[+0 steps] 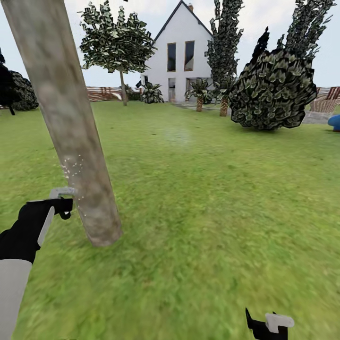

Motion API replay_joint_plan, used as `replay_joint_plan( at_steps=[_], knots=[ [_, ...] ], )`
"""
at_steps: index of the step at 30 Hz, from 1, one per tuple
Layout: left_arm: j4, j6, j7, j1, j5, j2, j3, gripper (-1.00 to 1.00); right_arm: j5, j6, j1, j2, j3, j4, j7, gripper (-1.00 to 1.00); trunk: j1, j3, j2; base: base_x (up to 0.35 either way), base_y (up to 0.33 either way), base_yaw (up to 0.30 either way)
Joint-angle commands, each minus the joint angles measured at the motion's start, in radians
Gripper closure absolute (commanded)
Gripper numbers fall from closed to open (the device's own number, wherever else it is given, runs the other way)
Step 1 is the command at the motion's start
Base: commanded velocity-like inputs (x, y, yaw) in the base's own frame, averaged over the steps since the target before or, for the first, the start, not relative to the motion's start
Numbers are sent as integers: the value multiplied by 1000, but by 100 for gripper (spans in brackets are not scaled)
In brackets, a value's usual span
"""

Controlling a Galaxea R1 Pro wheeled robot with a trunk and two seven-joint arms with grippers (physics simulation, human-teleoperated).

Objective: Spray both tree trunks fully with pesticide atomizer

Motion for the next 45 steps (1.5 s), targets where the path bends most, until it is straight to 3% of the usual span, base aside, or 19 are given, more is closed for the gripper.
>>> replay_joint_plan(
  at_steps=[1,7,12,26,37,42,45],
  knots=[
    [0,5,-2,-1,-1,0,1,100,0,-4,-1,0,-8,1,10,-100,0,-1,0,149,-243,275],
    [2,5,-2,21,1,-3,-5,100,0,-4,-1,1,-8,1,10,-100,0,-1,0,149,-243,275],
    [72,-4,-2,26,2,-3,-4,100,0,-4,-1,2,-8,2,10,-100,0,-1,0,132,-247,268],
    [93,-4,-2,26,2,-5,-6,100,0,-4,-1,0,-8,1,10,-100,0,-1,0,106,-261,17],
    [212,-11,-3,26,1,-5,-7,100,0,-4,-1,0,-8,1,10,-100,0,-1,0,167,-180,235],
    [223,-23,-11,26,0,-25,-11,100,0,-4,-1,0,-8,2,10,-100,0,-1,0,4,-3,9],
    [223,-23,-12,24,-1,9,-2,100,0,-4,-1,0,-8,1,10,-100,0,-1,0,0,0,0]
  ],
)
